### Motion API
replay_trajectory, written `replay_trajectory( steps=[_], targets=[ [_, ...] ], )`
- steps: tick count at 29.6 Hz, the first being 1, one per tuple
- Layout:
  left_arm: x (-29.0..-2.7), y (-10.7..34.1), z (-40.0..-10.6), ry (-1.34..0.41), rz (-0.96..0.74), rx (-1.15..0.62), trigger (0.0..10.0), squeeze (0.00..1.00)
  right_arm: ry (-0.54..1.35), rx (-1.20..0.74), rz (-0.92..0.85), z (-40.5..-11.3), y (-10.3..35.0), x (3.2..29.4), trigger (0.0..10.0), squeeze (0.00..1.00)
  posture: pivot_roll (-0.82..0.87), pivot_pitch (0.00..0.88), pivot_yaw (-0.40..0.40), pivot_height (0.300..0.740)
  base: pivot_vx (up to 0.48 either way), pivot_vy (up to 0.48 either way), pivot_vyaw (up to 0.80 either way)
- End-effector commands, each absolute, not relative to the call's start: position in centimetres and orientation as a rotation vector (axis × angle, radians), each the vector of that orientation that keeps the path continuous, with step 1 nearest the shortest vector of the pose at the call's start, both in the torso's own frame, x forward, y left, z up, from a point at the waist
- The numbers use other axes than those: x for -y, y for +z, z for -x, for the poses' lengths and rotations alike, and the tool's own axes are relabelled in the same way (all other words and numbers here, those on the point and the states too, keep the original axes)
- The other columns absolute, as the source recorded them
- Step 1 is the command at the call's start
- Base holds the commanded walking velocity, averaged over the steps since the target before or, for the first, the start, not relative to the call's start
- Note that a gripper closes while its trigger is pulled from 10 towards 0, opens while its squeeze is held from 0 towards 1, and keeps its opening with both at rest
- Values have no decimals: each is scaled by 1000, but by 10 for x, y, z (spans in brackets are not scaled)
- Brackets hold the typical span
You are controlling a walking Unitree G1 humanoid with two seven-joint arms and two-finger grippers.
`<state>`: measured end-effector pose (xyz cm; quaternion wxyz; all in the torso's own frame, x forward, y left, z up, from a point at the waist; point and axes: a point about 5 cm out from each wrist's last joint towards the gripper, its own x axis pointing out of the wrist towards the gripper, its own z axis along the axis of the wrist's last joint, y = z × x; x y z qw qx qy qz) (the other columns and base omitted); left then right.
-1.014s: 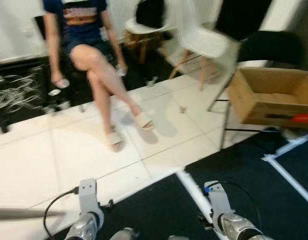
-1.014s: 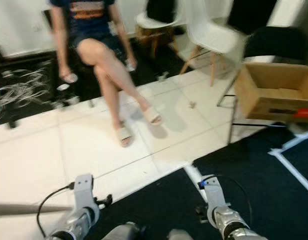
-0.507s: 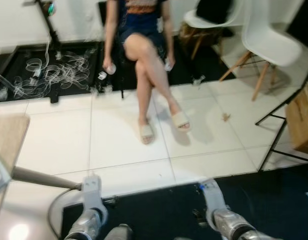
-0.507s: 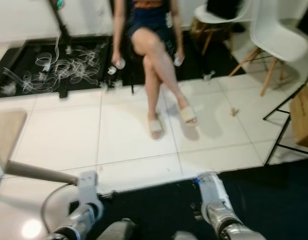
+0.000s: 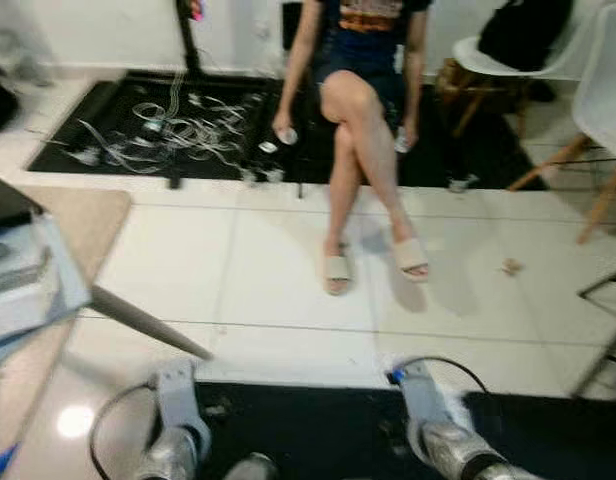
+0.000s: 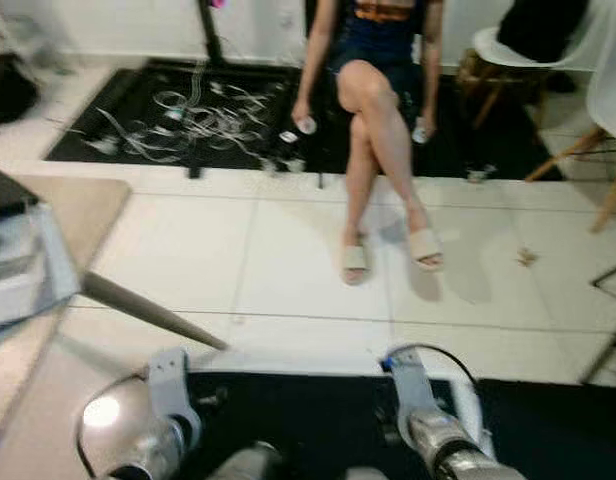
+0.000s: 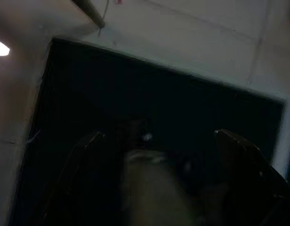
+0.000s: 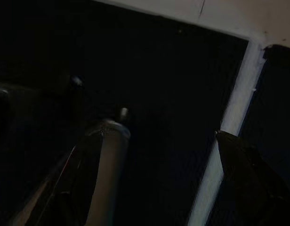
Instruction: Picking trash to rubbish bin
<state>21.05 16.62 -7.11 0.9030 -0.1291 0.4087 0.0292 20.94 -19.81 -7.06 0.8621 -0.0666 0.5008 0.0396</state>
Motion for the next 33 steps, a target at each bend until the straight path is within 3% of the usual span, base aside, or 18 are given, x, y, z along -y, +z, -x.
replay_trajectory(
  steps=[1,33],
  targets=[
    [-168,-77,-201,71,266,-878,10000,0,93,-1043,134,-213,-69,193,10000,0,22,92,-17,740,0,0,719],
    [-169,-76,-201,12,199,-894,10000,0,93,-1047,134,-212,-70,193,10000,0,21,98,-14,740,0,0,718]
  ],
)
